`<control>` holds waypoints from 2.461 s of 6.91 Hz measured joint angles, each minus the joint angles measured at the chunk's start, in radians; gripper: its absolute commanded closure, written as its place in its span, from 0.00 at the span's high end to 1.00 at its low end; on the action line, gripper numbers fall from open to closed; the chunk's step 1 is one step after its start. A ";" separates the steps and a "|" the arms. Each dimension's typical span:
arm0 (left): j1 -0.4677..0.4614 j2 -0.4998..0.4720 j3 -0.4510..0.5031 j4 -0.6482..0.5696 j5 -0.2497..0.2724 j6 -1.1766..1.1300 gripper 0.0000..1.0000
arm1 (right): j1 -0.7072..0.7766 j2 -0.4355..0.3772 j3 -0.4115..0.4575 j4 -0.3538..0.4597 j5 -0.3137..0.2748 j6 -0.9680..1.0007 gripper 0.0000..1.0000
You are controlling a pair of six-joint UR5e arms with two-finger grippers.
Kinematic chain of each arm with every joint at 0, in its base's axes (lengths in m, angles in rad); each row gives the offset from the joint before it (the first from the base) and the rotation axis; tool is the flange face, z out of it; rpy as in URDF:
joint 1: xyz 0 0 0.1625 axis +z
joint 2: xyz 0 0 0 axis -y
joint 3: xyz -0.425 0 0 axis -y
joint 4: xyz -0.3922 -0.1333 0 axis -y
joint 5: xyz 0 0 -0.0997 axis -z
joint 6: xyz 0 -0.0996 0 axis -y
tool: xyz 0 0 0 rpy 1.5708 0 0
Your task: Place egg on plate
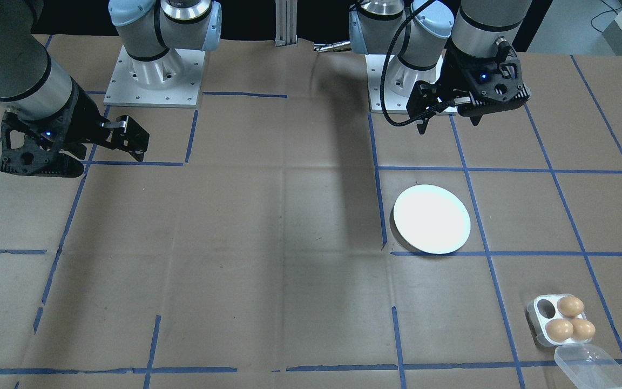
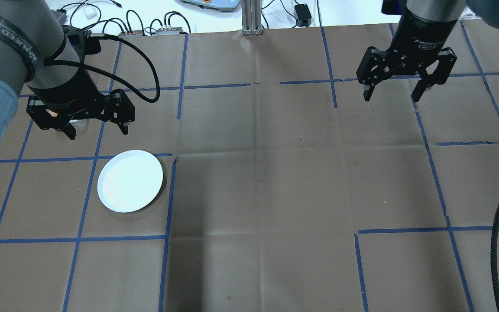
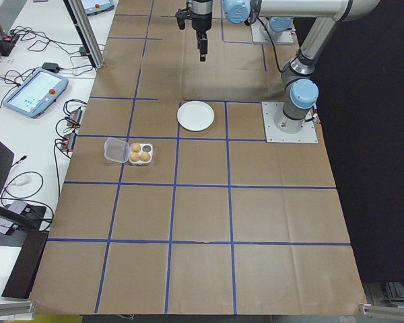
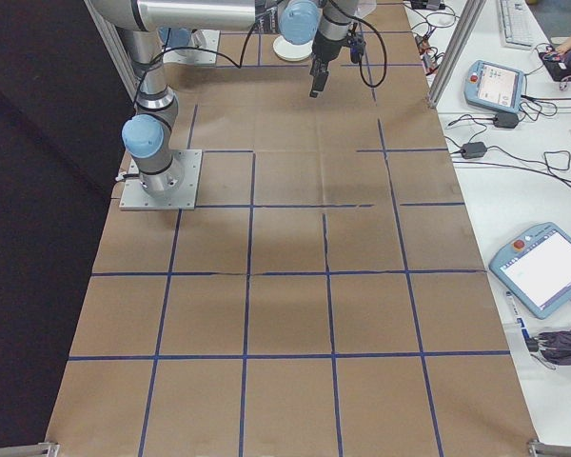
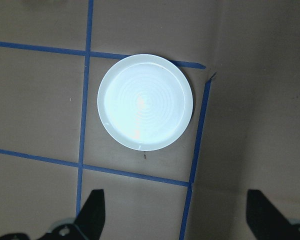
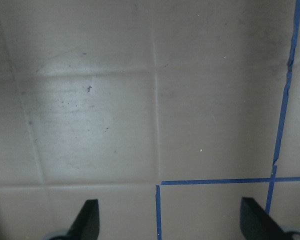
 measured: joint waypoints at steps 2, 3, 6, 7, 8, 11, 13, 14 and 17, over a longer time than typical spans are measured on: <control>0.001 0.001 -0.004 0.000 -0.010 0.000 1.00 | 0.000 0.000 0.000 0.000 -0.001 0.000 1.00; 0.001 0.001 -0.010 0.000 -0.030 0.000 1.00 | 0.000 0.000 0.000 0.000 -0.001 0.000 1.00; 0.001 0.001 -0.024 -0.003 -0.068 0.000 1.00 | 0.000 0.000 0.000 0.000 -0.001 0.000 1.00; 0.001 0.002 -0.024 -0.012 -0.084 0.000 1.00 | 0.000 0.000 0.000 0.000 -0.001 0.000 1.00; 0.002 0.002 -0.025 -0.021 -0.094 0.000 1.00 | 0.000 0.000 0.000 0.000 -0.001 0.000 1.00; 0.014 0.002 -0.022 -0.023 -0.090 0.022 1.00 | 0.000 0.000 0.000 0.000 -0.001 0.000 1.00; 0.062 -0.004 -0.020 -0.014 -0.087 0.109 1.00 | 0.000 0.000 0.000 0.000 -0.002 0.000 1.00; 0.122 -0.016 -0.017 -0.007 -0.088 0.181 1.00 | 0.000 0.001 0.000 0.000 -0.002 0.000 1.00; 0.309 -0.112 -0.011 0.145 -0.073 0.445 1.00 | 0.000 0.001 0.000 0.000 -0.002 0.000 1.00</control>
